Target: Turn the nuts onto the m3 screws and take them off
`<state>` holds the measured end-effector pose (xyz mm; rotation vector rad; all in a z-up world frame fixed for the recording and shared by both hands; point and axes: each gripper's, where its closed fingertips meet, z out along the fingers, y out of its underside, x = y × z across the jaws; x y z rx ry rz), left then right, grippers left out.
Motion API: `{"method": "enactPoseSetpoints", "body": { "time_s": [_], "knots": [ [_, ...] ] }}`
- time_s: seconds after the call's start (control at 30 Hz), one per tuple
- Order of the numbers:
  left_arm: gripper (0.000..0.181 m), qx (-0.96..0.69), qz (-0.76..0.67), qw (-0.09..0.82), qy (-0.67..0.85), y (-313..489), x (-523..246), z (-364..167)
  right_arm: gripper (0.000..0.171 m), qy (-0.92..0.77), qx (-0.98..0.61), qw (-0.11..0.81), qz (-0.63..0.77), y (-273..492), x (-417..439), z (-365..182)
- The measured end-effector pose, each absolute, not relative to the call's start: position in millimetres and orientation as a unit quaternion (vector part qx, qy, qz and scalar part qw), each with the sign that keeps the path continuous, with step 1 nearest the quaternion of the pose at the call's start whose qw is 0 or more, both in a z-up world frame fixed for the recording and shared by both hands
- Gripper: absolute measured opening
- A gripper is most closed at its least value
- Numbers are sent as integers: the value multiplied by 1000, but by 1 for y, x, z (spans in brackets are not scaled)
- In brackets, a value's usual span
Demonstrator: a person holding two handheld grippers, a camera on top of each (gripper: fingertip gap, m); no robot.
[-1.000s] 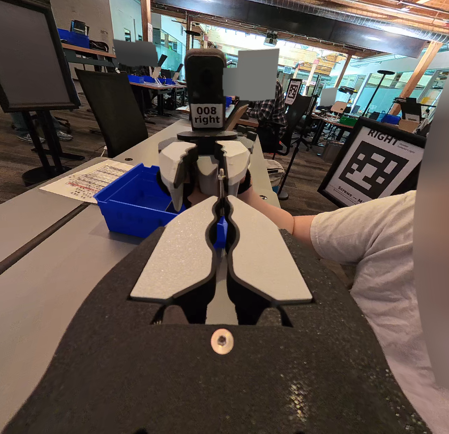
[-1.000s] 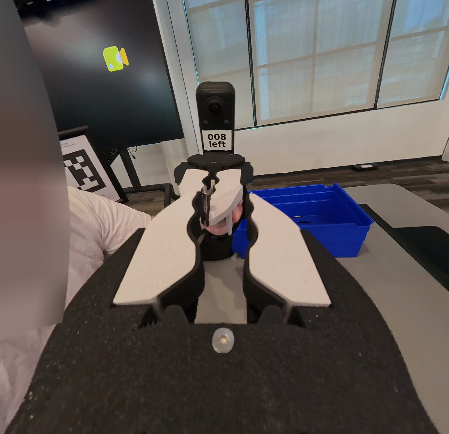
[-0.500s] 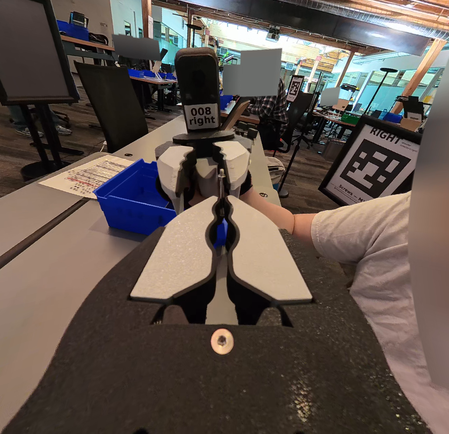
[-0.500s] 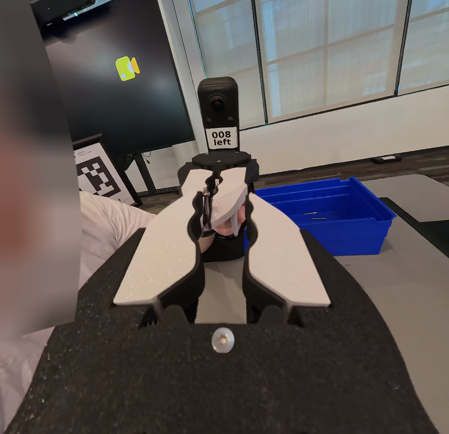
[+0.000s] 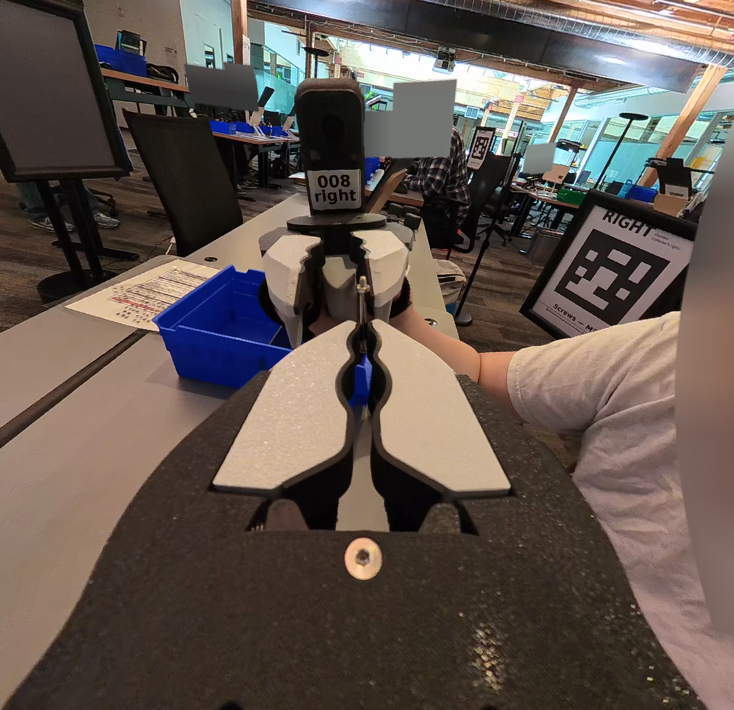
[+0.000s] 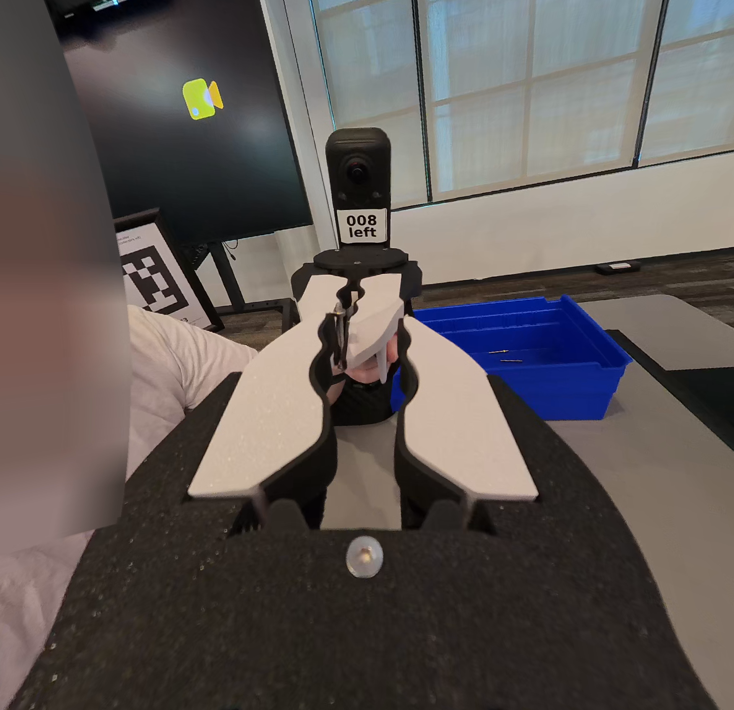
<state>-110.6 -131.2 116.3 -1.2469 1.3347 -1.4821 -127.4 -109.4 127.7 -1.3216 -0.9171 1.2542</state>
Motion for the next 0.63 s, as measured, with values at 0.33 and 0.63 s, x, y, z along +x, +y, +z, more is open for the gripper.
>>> {"method": "enactPoseSetpoints", "body": {
  "time_s": [0.33, 0.63],
  "knots": [
    [2, -482, -587, 376, 530, -136, -109, 116, 27, -393, -540, 533, 520, -114, -132, 130],
    [2, -484, -587, 381, 525, -133, -111, 118, 23, -387, -513, 517, 565, -122, -120, 141]
  ]
}}
